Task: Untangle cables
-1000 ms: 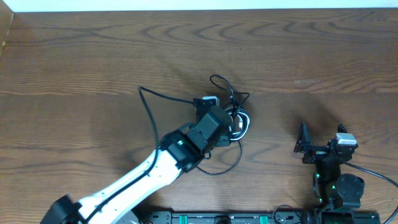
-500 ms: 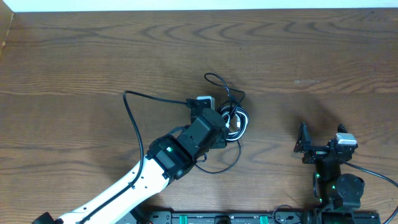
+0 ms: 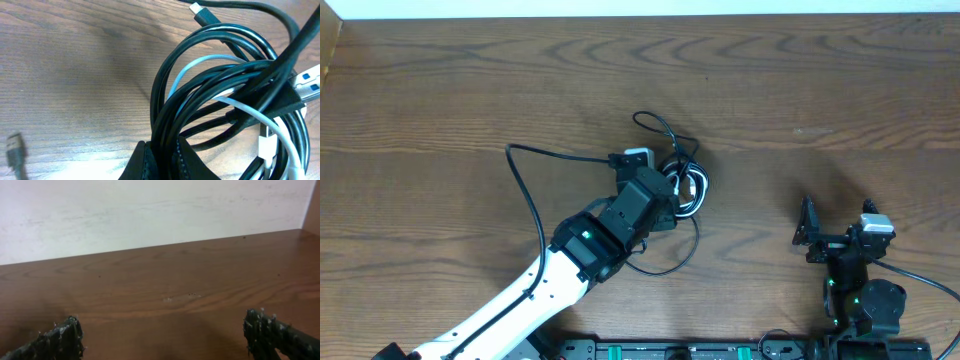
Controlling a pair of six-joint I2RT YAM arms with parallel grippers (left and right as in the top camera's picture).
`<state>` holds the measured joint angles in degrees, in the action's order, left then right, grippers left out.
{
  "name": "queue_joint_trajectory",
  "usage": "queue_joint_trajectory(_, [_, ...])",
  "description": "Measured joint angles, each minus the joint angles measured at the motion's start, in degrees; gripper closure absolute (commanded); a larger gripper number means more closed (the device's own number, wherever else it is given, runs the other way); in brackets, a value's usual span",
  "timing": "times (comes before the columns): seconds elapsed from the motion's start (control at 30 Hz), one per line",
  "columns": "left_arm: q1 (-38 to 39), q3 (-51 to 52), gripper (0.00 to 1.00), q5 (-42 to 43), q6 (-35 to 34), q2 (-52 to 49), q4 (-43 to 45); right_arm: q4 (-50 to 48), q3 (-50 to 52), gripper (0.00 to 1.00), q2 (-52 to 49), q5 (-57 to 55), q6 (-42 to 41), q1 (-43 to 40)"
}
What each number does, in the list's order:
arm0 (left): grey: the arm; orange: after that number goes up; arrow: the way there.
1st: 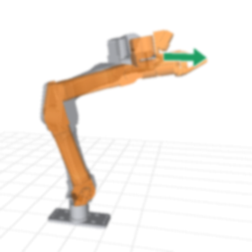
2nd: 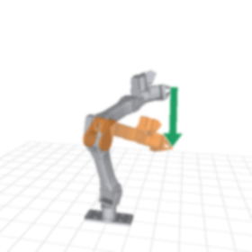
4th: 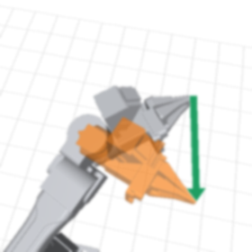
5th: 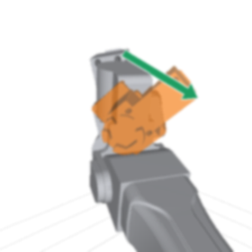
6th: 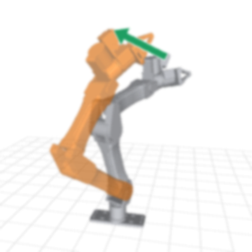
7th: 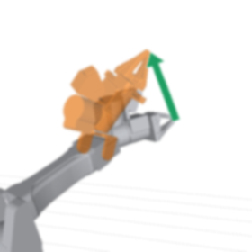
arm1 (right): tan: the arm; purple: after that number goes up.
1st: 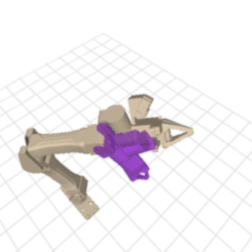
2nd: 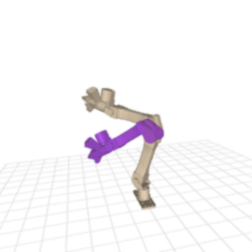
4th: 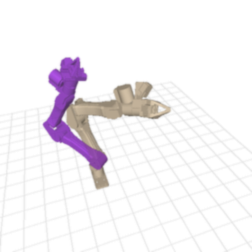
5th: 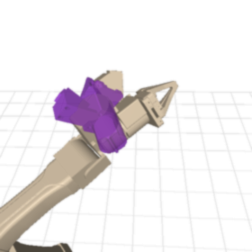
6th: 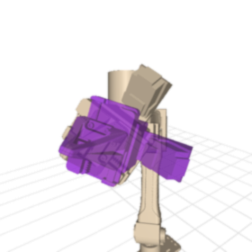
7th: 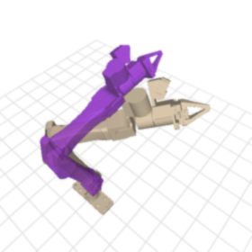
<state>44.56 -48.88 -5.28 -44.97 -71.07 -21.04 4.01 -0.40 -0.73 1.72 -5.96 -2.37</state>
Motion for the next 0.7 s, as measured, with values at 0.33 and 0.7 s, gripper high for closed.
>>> queue_joint_trajectory(0.33, [0.0,0.0,0.92,0.0,-1.4,1.7,-3.4,0.0,0.0,0.01,0.0,0.0,0.0,0.0])
queue_joint_trajectory(0.7, [-1.8,0.0,0.92,0.9,-21.9,6.5,-10.3,0.0,0.0,0.01,0.0,0.0,0.0,0.0])
